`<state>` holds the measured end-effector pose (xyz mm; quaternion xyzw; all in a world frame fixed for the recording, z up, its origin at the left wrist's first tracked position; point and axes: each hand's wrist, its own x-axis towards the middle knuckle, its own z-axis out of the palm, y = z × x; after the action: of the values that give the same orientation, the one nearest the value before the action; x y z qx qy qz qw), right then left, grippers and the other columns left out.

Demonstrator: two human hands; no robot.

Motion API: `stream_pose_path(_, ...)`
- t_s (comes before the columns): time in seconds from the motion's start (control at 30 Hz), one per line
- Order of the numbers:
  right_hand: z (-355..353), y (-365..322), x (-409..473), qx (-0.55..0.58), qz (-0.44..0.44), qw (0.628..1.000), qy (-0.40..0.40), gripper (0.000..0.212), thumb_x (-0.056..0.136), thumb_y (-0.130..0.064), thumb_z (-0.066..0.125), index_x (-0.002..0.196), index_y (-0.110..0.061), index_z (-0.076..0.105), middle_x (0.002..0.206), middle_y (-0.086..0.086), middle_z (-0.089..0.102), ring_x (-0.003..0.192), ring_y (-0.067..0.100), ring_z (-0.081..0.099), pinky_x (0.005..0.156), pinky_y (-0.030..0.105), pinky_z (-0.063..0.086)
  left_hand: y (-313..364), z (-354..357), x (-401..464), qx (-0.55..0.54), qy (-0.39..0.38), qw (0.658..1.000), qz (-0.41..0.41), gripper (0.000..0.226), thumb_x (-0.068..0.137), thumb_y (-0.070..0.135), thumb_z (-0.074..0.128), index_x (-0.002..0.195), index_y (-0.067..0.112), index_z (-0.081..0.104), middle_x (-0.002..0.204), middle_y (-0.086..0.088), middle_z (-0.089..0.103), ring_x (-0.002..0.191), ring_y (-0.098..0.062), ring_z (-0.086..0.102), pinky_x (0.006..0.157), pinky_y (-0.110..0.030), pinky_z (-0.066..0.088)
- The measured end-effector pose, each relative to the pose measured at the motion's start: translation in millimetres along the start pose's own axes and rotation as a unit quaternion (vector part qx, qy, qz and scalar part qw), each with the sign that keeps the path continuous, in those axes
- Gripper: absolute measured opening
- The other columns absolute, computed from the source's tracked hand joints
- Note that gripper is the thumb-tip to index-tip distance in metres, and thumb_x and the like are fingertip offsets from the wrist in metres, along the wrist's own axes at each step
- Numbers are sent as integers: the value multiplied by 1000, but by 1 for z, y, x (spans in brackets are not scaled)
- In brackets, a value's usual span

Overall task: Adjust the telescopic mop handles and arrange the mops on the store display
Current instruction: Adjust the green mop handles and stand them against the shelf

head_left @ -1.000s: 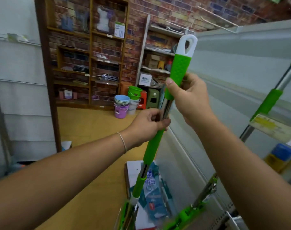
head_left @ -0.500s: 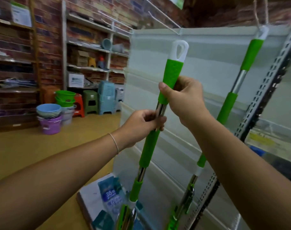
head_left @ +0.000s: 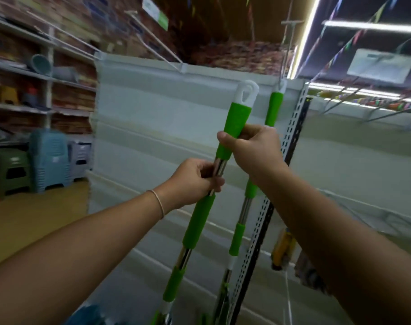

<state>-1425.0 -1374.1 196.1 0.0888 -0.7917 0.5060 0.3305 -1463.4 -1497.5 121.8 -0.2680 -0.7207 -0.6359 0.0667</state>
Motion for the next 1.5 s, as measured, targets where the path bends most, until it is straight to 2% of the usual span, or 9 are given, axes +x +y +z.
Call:
stream_pose_path(0.17,-25,-14,22,-23,-17,999,45,14,79,-27,82,84,-15,74,67,-4,71,50,-1,62,51,17,47,23,13,30,18,-36,998,55,11,89,2,64,88,13,61,79,-8,65,75,-21,66,84,-45,56)
stream_pose_path(0.37,-40,-30,44,-53,-23,996,69,15,79,-29,81,77,-18,72,71,-2,72,55,5,64,55,21,48,43,19,55,28,-53,994,90,6,90,4,63,88,10,61,80,-11,65,74,-23,66,85,-45,58)
stream_pose_path(0.47,-42,-32,53,-59,-17,995,83,16,78,-29,82,75,-17,71,73,0,73,64,10,70,62,26,56,50,19,63,8,-72,993,92,11,91,2,62,86,11,60,79,-11,64,74,-25,65,85,-45,58)
stream_pose_path(0.53,-43,-36,59,-48,-14,995,89,16,79,-28,81,76,-17,70,76,2,74,67,13,71,63,25,57,56,17,68,-7,-81,993,91,12,91,0,61,86,10,60,79,-11,64,75,-26,64,82,-41,59)
stream_pose_path(0.63,-45,-44,65,-42,-11,994,99,19,80,-28,81,84,-15,68,79,2,71,65,8,67,54,16,50,64,15,75,-1,-88,992,88,9,92,1,59,86,8,60,80,-12,64,74,-25,64,77,-36,59)
stream_pose_path(0.77,-44,-44,75,-52,8,994,96,23,79,-29,82,78,-18,62,85,3,70,74,12,67,63,22,53,67,14,82,8,-91,993,72,7,93,2,58,89,7,60,81,-11,64,73,-23,64,70,-28,60)
stream_pose_path(0.97,-45,-33,88,-59,28,992,109,22,79,-27,82,77,-17,63,88,6,71,77,16,68,69,27,57,63,20,98,25,-90,994,49,5,94,4,58,97,2,61,89,-16,65,75,-25,66,76,-35,60)
stream_pose_path(1.07,-48,-26,95,-65,34,991,109,22,80,-28,80,86,-12,66,88,6,70,77,15,68,68,26,56,59,26,105,21,-90,995,44,2,93,5,58,93,4,61,89,-17,65,75,-26,65,82,-43,60)
stream_pose_path(1.5,-50,25,139,-77,79,989,101,27,78,-28,82,86,-13,61,92,9,70,84,21,70,81,38,60,23,54,148,17,-66,998,10,5,94,9,59,93,6,63,90,-14,68,75,-23,66,81,-38,60)
